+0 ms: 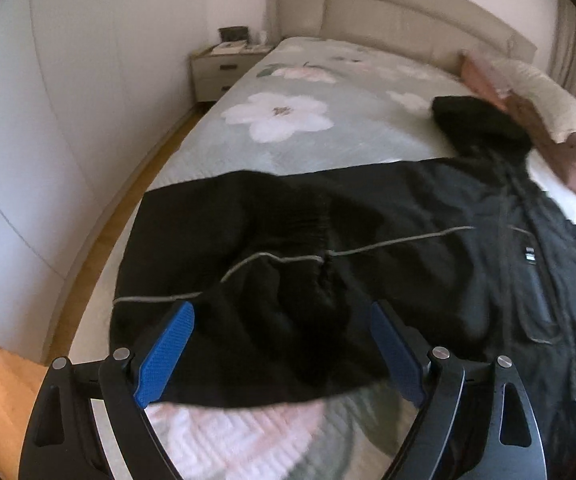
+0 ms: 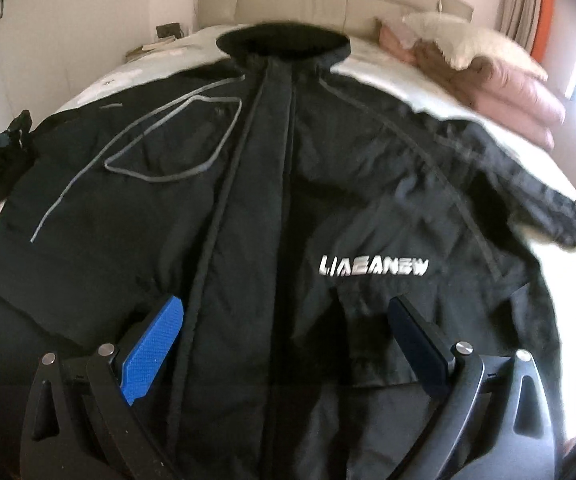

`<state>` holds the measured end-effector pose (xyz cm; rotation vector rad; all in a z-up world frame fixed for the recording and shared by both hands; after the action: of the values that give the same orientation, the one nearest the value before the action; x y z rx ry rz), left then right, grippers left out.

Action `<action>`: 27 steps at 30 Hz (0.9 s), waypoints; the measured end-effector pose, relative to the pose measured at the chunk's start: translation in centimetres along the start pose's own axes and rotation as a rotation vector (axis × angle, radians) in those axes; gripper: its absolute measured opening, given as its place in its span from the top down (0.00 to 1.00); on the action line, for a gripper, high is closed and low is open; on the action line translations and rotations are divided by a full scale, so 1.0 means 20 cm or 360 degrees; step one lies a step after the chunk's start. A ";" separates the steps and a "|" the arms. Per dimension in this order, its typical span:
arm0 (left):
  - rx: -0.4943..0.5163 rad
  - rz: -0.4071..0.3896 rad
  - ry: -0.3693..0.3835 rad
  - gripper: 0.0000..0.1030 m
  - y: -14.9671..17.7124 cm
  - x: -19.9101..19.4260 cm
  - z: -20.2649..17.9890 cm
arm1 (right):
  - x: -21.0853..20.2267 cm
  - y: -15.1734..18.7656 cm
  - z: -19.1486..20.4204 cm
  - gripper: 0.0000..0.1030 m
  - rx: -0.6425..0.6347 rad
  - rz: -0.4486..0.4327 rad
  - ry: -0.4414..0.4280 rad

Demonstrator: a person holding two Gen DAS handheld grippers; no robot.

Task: Fold large clothes
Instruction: 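Grasp the black jacket's sleeve cuff with the left gripper and lift it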

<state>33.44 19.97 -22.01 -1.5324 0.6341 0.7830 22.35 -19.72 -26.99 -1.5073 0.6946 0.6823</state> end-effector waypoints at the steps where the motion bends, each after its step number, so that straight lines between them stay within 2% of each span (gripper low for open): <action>1: -0.0003 0.0014 -0.0028 0.18 0.00 0.04 0.01 | 0.01 0.01 0.00 0.00 0.0008 0.0001 -0.0011; 4: -0.0024 0.0035 -0.0036 0.42 0.00 0.12 0.04 | 0.02 0.01 0.00 0.00 0.0002 -0.0007 -0.0013; 5: -0.0049 0.0013 -0.0018 0.46 0.00 0.13 0.04 | 0.02 0.01 -0.01 0.00 -0.0003 -0.0004 -0.0012; 7: -0.0055 -0.0024 -0.0020 0.65 0.00 0.11 0.05 | 0.03 0.02 0.00 0.00 -0.0007 0.0004 -0.0016; 11: -0.0049 -0.0105 0.0005 0.69 -0.03 0.03 0.01 | 0.03 0.03 0.00 0.00 0.0008 0.0007 -0.0026; 16: -0.0012 -0.0202 0.0155 0.70 -0.10 -0.16 -0.14 | 0.00 0.02 -0.01 0.00 0.0023 0.0005 -0.0021; 18: 0.0077 -0.0227 0.0251 0.70 -0.14 -0.26 -0.28 | -0.04 0.01 -0.02 0.00 0.0045 -0.0006 -0.0023; 20: 0.0231 -0.0228 0.0353 0.70 -0.17 -0.33 -0.48 | -0.09 0.00 -0.04 0.00 0.0067 -0.0014 -0.0019; 23: 0.0421 -0.0254 0.0450 0.70 -0.18 -0.40 -0.78 | -0.16 -0.01 -0.09 0.00 0.0104 -0.0040 -0.0008; 27: 0.0561 -0.0250 0.0659 0.70 -0.14 -0.46 -1.17 | -0.25 -0.02 -0.21 0.00 0.0180 -0.0080 0.0018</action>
<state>32.72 -3.39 -12.33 -1.4013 0.8910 0.2142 19.57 -23.74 -22.65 -1.4210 0.6905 0.5873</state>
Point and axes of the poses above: each gripper's, at about its wrist camera, not at the fingertips, and x roughly the way its jaws point, z to its left, y to its underside, the point moved 4 cm from there along x, roughly the way its jaws point
